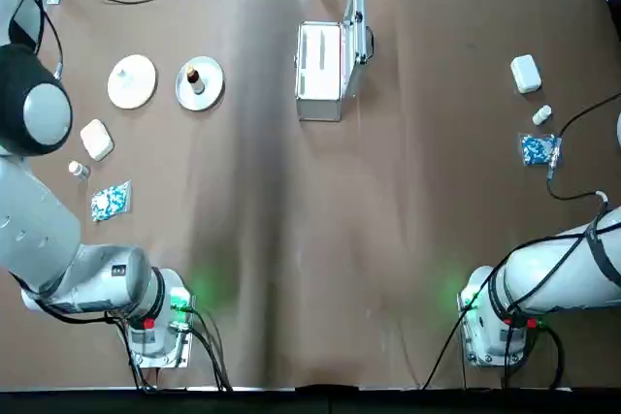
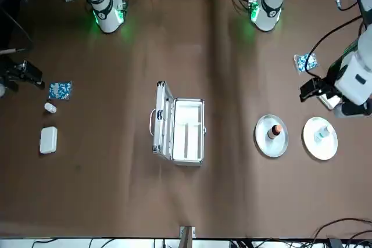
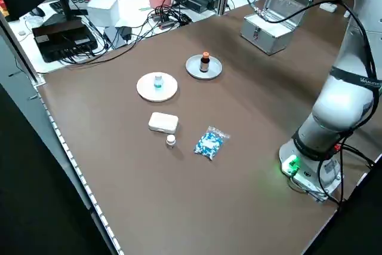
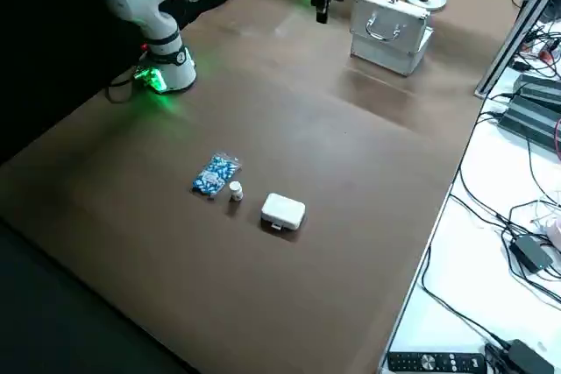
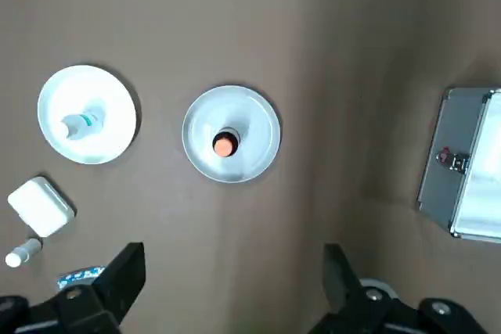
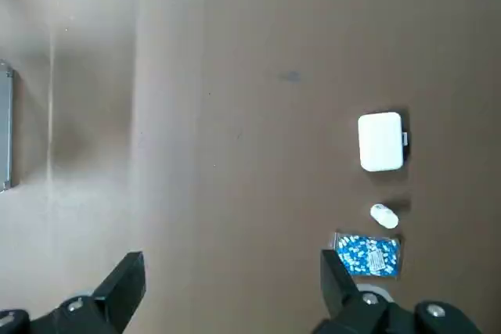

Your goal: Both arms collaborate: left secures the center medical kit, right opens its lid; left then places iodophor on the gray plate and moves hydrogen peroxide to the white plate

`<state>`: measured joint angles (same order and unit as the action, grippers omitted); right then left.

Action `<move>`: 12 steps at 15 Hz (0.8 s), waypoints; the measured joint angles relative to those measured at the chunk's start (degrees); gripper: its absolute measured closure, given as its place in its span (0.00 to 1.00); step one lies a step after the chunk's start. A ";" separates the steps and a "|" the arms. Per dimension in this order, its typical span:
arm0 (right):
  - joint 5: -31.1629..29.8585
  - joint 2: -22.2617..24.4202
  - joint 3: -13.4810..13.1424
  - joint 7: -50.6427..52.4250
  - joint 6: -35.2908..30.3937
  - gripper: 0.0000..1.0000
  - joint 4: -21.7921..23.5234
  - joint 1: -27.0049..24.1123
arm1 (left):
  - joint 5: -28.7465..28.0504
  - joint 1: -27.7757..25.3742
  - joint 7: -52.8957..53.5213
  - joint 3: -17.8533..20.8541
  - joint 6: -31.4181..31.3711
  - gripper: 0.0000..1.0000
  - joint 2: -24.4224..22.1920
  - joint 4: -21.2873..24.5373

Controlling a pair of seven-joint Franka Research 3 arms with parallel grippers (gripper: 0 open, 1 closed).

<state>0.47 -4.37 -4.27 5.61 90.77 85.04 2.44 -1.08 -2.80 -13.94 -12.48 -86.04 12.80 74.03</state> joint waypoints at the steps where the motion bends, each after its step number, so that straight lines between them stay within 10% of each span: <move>1: 0.00 0.00 0.00 0.00 -0.01 0.01 0.00 0.00 | 0.20 -0.16 0.24 -0.02 -0.61 0.00 -1.39 1.50; 6: 0.00 0.00 -0.07 0.00 0.03 0.01 0.00 -0.11 | 0.34 1.70 0.32 0.55 -5.54 0.00 -9.59 12.61; 12: -0.02 0.00 -0.25 -0.03 -0.05 0.01 0.00 -1.71 | 0.33 2.02 0.33 1.63 -6.49 0.00 -11.17 14.37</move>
<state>0.46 -4.37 -4.52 5.58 90.72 85.04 0.74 -0.75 -0.78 -13.60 -10.84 -92.53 1.63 88.39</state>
